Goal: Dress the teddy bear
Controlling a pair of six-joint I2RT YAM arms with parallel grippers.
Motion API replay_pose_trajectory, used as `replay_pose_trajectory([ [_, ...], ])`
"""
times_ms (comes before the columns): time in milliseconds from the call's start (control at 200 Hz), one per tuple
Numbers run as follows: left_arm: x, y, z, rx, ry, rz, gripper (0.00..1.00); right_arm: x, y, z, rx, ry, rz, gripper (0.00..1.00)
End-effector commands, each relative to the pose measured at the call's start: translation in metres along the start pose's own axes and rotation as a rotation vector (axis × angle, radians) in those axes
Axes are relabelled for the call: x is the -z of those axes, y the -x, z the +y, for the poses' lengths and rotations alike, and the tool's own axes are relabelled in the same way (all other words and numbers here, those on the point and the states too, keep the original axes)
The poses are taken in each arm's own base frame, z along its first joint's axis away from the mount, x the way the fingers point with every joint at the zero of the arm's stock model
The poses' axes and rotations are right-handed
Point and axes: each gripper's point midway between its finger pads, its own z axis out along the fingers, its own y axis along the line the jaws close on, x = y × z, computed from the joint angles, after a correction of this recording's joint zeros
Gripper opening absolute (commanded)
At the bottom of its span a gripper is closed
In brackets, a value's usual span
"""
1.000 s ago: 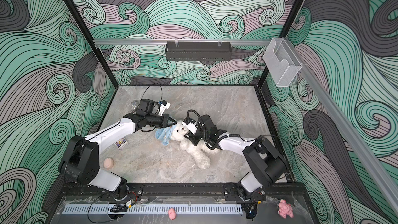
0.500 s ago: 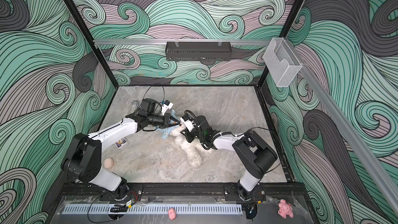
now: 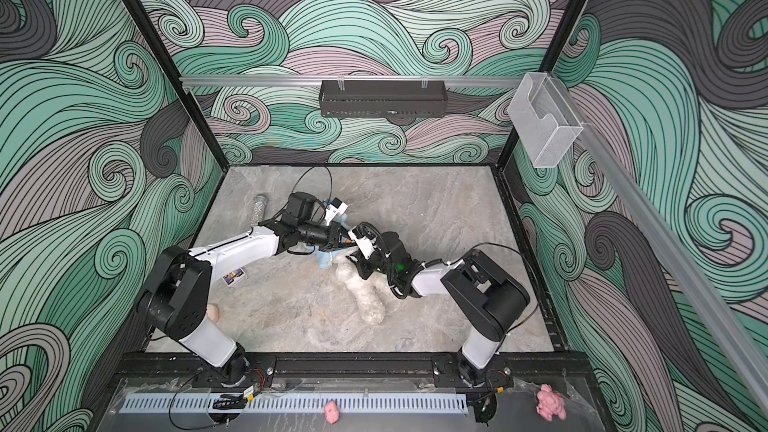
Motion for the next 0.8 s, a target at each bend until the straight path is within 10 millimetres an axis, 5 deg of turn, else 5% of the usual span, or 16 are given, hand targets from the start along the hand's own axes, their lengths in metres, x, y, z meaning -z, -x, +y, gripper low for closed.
replay_pose_trajectory([
  [0, -0.003, -0.008, -0.009, -0.048, -0.003, 0.043, 0.31, -0.002, 0.025, 0.004, -0.011, 0.023, -0.106, 0.12],
  [345, 0.022, 0.011, -0.023, -0.169, 0.105, -0.047, 0.61, -0.001, 0.020, 0.004, -0.027, 0.027, -0.127, 0.12],
  [795, 0.051, 0.026, -0.027, -0.249, 0.246, -0.144, 0.73, 0.002, 0.006, 0.001, -0.012, 0.008, -0.095, 0.12],
])
